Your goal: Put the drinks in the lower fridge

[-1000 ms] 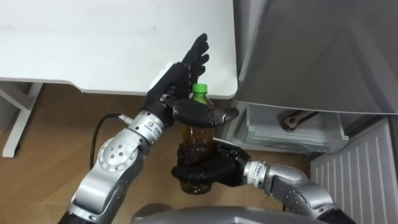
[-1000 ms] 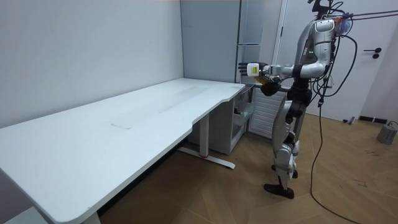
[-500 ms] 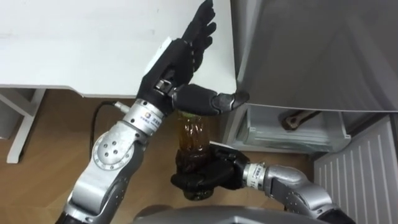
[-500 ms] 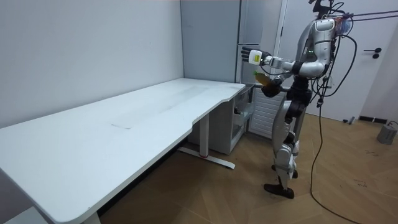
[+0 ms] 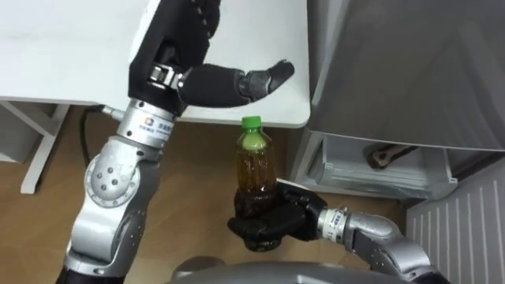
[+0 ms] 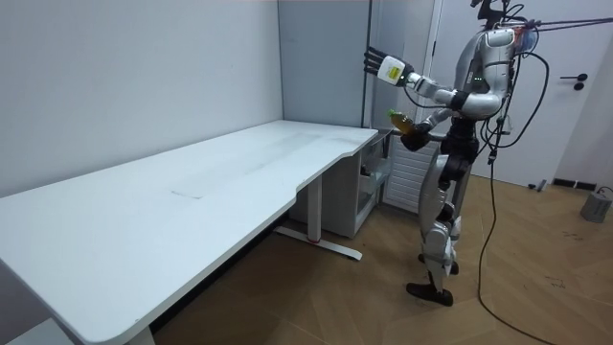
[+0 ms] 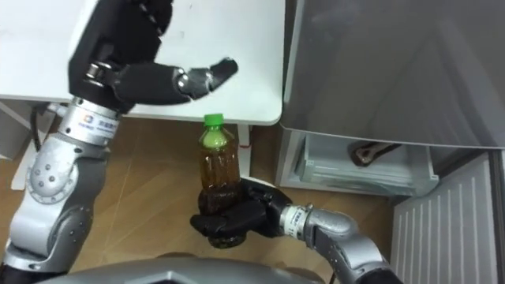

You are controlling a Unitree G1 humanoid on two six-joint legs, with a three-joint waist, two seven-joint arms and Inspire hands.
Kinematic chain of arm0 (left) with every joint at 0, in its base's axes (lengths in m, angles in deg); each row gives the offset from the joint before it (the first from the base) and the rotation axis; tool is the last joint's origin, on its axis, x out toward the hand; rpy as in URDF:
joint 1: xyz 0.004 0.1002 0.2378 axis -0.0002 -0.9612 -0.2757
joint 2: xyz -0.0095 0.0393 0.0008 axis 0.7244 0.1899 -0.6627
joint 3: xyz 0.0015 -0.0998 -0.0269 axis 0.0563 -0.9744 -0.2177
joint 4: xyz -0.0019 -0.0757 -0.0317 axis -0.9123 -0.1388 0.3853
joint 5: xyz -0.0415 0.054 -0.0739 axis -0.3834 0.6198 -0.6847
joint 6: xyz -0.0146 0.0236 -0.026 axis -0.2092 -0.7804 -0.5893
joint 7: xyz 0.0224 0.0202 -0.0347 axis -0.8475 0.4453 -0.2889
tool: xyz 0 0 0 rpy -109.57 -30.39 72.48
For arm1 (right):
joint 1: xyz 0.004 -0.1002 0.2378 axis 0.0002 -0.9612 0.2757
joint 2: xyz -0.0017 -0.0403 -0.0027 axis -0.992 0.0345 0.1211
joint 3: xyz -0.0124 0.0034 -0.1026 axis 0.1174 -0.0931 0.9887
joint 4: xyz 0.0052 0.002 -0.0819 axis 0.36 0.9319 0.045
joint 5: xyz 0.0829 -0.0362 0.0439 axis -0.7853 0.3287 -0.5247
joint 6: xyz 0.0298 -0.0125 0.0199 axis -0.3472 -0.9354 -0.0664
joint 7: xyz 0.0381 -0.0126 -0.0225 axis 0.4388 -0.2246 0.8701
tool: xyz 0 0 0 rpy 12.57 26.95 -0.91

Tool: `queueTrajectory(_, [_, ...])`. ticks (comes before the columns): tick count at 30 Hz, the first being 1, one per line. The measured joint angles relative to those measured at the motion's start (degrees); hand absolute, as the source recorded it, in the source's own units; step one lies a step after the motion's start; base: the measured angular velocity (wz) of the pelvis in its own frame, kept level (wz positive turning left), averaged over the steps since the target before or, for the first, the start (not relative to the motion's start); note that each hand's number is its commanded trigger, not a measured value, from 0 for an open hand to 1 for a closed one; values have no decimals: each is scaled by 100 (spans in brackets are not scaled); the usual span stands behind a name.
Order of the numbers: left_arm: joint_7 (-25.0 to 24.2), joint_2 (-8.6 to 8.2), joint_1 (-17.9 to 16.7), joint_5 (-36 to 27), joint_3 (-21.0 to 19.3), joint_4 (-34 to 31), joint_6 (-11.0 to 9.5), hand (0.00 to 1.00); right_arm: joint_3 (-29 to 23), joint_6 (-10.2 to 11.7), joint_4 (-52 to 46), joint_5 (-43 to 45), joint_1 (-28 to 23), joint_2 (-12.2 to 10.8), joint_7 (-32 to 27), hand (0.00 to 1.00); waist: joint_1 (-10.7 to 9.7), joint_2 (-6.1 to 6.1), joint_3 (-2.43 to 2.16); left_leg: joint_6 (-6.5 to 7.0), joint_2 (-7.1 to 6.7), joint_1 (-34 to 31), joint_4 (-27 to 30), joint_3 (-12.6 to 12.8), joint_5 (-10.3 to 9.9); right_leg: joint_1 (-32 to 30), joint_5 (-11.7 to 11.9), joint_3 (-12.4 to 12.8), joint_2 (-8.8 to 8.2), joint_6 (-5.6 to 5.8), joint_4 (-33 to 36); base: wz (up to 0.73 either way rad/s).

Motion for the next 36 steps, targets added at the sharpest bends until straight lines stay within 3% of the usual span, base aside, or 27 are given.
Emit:
queueTrajectory(5, [205,-8,-2,47,-372,-52,-18,0,-144,-1,-2,30,-210,47,0,100,148,-38,-33,-1,-1,5,31,-17,4,-1,-1,0,5,-1,-4,0])
queueTrajectory(8, [582,-9,-1,182,-610,-68,-94,0,-149,2,-2,240,-231,52,-1,100,258,-78,-53,-1,-4,102,20,-7,3,97,-1,9,3,0,-18,0])
queueTrajectory(14, [1550,-3,-9,225,-1298,-76,-402,0,-151,72,-2,347,-487,174,-1,100,524,-32,-29,-2,-19,270,-79,-28,4,290,0,5,8,1,-130,1])
queueTrajectory(16, [1905,-3,-13,127,-1505,-76,-510,0,-154,71,-2,347,-508,214,0,100,615,-13,-16,-2,-19,314,-81,-28,5,316,-1,5,7,1,-145,0])
queueTrajectory(22, [2314,3,-259,-692,-2009,171,-531,0,-425,48,-95,418,-592,168,5,100,675,8,-26,-5,-25,347,-118,-25,8,367,-2,-8,11,2,-208,1])
queueTrajectory(25, [2608,10,-524,-1350,-2166,590,-460,0,-435,-89,-319,417,-635,218,-79,100,718,4,-40,-7,-26,352,-155,-23,9,356,-3,-13,10,2,-223,0])
queueTrajectory(29, [2792,7,-703,-1611,-2135,1389,-258,0,-436,-228,-394,410,-643,204,-96,100,830,-30,-67,-10,-25,339,-153,-27,10,362,-1,-36,14,-2,-289,0])
queueTrajectory(30, [2868,7,-747,-1704,-2110,1690,-200,0,-435,-290,-394,408,-642,188,-114,100,841,-60,-86,-11,-26,340,-163,-28,10,364,-1,-59,10,-2,-296,4])
queueTrajectory(36, [2985,11,-984,-1993,-1668,3545,188,0,-445,-590,-399,408,-618,107,-271,100,866,-58,-85,-10,-22,402,-247,17,10,379,0,-40,5,0,-293,-3])
